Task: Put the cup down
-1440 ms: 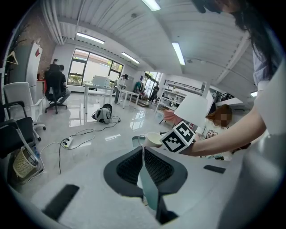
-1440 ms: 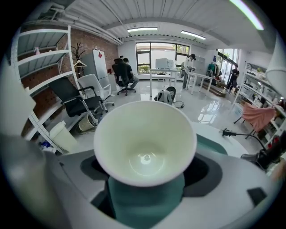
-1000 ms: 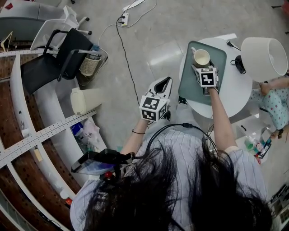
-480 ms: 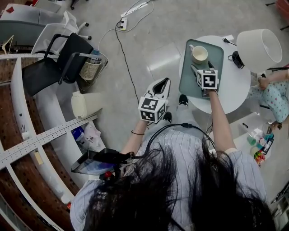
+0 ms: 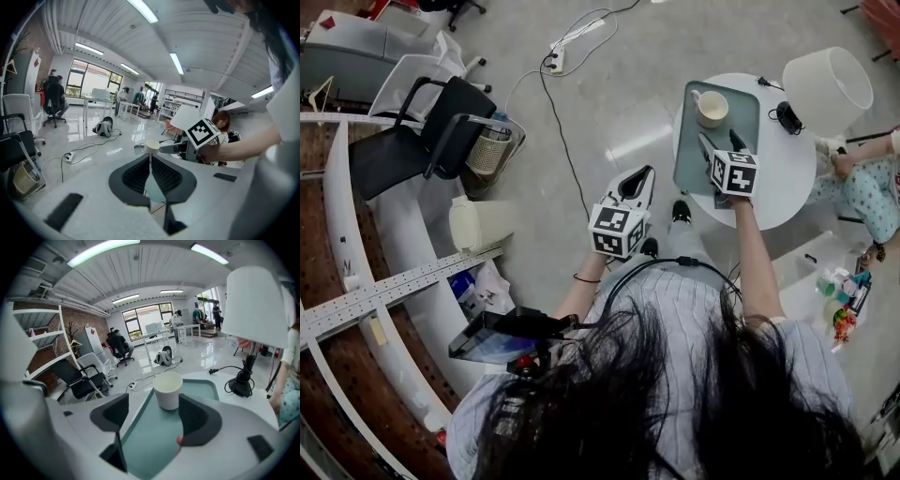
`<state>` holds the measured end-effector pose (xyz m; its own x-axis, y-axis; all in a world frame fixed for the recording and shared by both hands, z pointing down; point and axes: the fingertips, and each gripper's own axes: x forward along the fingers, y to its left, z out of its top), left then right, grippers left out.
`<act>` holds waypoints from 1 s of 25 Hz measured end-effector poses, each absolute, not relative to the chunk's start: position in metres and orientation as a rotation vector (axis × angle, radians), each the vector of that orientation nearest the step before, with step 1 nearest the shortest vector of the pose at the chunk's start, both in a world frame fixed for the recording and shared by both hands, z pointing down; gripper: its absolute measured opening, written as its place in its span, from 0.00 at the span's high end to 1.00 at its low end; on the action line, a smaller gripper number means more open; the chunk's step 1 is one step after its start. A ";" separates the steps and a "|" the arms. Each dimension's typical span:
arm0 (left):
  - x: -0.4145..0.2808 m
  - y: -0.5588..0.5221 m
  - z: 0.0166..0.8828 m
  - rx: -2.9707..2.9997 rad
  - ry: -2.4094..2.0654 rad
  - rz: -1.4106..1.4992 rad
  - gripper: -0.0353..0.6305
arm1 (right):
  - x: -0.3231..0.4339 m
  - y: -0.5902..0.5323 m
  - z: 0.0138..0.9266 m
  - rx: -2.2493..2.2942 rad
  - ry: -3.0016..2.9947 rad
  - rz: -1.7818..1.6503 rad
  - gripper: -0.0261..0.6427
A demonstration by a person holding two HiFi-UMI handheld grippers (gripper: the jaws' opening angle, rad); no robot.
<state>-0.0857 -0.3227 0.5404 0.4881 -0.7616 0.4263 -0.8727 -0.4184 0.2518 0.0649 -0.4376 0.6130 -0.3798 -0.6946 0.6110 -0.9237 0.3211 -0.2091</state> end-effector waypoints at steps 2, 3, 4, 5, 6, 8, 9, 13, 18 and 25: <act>-0.089 -0.315 0.538 2.305 -1.356 0.337 0.92 | 0.064 -0.429 0.603 1.465 -2.190 0.741 0.51; -0.091 -0.312 0.537 2.310 -1.357 0.332 0.92 | 0.064 -0.424 0.598 1.481 -2.194 0.736 0.57; -0.092 -0.308 0.536 2.315 -1.357 0.326 0.92 | 0.063 -0.418 0.594 1.493 -2.198 0.734 0.60; -0.093 -0.305 0.534 2.320 -1.357 0.321 0.92 | 0.062 -0.413 0.590 1.500 -2.203 0.731 0.61; -0.093 -0.301 0.533 2.325 -1.358 0.316 0.92 | 0.061 -0.408 0.587 1.503 -2.208 0.727 0.61; -0.094 -0.294 0.531 2.332 -1.360 0.307 0.92 | 0.059 -0.397 0.581 1.505 -2.219 0.720 0.62; -0.096 -0.290 0.529 2.334 -1.362 0.300 0.92 | 0.057 -0.390 0.579 1.506 -2.224 0.718 0.62; -0.105 -0.271 0.520 2.356 -1.358 0.269 0.92 | 0.043 -0.360 0.568 1.512 -2.244 0.717 0.64; -0.129 -0.239 0.516 2.362 -1.353 0.230 0.92 | 0.021 -0.318 0.556 1.544 -2.272 0.732 0.67; -0.142 -0.208 0.511 2.362 -1.337 0.169 0.92 | 0.011 -0.255 0.552 1.589 -2.248 0.764 0.70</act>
<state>-0.1421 -0.2084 0.5109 0.5305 -0.7911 0.3044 -0.8419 -0.4500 0.2977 0.0105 -0.2546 0.5518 -0.3539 -0.7824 0.5125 -0.9326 0.2538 -0.2566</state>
